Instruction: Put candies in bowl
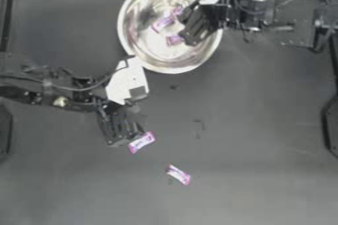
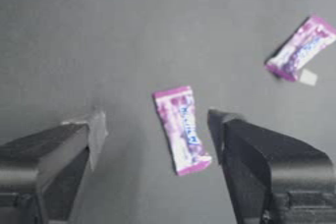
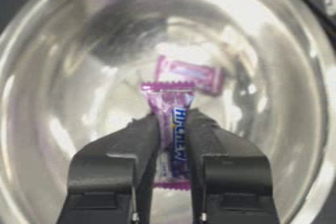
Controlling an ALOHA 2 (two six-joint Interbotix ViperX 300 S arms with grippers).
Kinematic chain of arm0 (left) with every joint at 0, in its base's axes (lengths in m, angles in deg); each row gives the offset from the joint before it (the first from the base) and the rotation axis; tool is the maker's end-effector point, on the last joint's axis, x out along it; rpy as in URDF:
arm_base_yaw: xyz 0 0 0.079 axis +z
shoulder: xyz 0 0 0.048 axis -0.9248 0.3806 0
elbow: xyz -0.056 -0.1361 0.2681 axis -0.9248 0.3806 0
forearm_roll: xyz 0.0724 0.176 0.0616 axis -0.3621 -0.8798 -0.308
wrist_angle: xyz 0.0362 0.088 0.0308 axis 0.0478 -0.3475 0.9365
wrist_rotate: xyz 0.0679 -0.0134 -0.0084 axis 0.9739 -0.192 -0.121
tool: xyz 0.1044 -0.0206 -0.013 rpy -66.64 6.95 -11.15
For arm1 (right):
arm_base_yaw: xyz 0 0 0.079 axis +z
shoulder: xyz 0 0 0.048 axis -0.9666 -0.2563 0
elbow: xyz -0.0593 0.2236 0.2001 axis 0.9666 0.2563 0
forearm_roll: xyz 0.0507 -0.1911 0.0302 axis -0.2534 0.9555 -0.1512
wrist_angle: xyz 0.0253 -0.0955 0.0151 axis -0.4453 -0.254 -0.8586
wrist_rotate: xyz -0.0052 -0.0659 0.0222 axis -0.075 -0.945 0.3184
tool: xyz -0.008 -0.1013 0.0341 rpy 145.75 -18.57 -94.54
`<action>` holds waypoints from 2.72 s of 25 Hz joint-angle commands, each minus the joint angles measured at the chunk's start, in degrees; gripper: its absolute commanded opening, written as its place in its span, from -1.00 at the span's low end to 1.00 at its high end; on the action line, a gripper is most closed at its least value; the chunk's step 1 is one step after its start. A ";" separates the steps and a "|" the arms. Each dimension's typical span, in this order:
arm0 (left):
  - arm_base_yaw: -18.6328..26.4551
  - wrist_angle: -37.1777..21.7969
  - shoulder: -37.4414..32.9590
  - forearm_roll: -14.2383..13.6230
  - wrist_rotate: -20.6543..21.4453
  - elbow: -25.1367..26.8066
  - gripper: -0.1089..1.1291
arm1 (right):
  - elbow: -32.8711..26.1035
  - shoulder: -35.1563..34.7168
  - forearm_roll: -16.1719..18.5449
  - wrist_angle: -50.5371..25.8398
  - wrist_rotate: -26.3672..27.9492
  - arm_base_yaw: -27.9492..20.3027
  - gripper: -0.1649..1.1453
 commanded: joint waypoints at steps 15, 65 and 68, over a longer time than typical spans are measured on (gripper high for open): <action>-3.16 -6.42 3.34 0.35 -3.34 -5.71 0.69 | 0.35 6.50 1.41 -4.57 -2.37 0.53 0.76; -8.17 -11.69 13.18 -11.95 -17.67 -10.72 -0.07 | 11.60 26.54 -0.53 -13.62 0.88 15.38 0.76; -8.44 -11.60 12.83 -12.13 -17.58 -10.72 -0.10 | 11.60 26.63 -0.53 -13.71 0.79 15.47 0.74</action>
